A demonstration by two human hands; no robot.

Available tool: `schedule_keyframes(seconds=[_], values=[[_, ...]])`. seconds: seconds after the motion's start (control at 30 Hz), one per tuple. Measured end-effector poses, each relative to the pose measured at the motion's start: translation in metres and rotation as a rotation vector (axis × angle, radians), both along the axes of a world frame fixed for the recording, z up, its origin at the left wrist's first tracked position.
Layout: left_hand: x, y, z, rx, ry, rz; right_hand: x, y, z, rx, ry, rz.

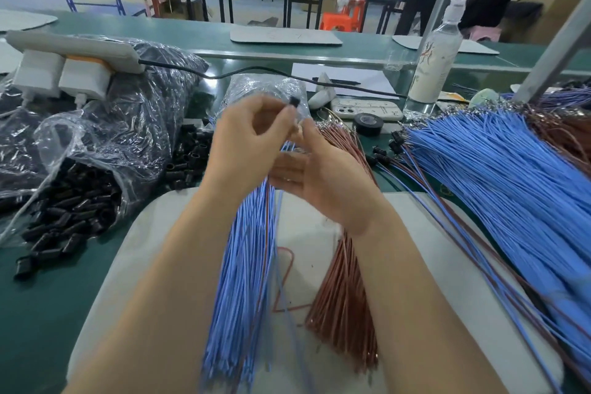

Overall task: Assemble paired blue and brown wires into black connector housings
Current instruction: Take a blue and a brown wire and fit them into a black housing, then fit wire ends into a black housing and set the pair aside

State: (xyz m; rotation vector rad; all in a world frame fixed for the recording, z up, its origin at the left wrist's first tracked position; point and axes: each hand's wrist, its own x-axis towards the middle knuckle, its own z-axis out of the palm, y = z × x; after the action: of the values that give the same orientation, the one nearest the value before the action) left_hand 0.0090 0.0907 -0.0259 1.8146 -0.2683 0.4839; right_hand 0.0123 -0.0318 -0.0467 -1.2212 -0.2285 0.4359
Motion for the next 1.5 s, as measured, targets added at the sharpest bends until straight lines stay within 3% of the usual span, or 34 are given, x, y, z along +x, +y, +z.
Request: schedule_keyframes(seconds=[0.1,0.2,0.3,0.4,0.5,0.6,0.67,0.83,1.0,1.1,1.23,1.37,1.5], values=[[-0.004,-0.01,0.046,-0.044,-0.11,-0.032,-0.021,-0.012,0.023,0.106,-0.082,0.209],[0.0,-0.028,0.088,-0.268,-0.223,-0.058,-0.042,-0.047,0.051,0.041,-0.236,0.222],[0.017,-0.049,0.107,-0.576,-0.177,-0.068,-0.061,-0.096,0.073,-0.108,-0.271,0.043],[0.041,-0.087,0.1,-0.705,0.028,-0.148,-0.071,-0.137,0.077,-0.34,-0.274,-0.269],[0.055,-0.14,0.074,-0.537,0.247,-0.185,-0.06,-0.162,0.054,-0.826,-0.243,-0.619],[0.055,-0.184,0.023,-0.108,0.536,-0.286,-0.05,-0.176,0.013,-1.387,-0.2,-0.72],[0.052,-0.195,-0.01,0.069,0.63,-0.307,-0.049,-0.176,-0.011,-1.538,-0.136,-0.723],[0.049,-0.194,-0.039,0.38,0.573,-0.212,-0.044,-0.169,-0.029,-1.54,-0.072,-0.707],[0.047,-0.172,-0.015,0.383,0.418,-0.226,-0.037,-0.154,-0.011,-1.408,-0.177,-0.816],[0.042,-0.139,0.006,0.178,0.326,-0.211,-0.027,-0.124,0.008,-1.228,-0.336,-0.892],[0.035,-0.073,0.018,-0.183,0.258,-0.045,-0.01,-0.061,0.024,-1.008,-0.493,-0.665],[0.029,0.001,0.013,-0.656,0.256,0.112,0.008,0.016,0.014,-1.018,-0.549,-0.363],[0.022,0.062,0.005,-0.948,0.234,0.268,0.02,0.081,-0.003,-1.057,-0.562,-0.229]])
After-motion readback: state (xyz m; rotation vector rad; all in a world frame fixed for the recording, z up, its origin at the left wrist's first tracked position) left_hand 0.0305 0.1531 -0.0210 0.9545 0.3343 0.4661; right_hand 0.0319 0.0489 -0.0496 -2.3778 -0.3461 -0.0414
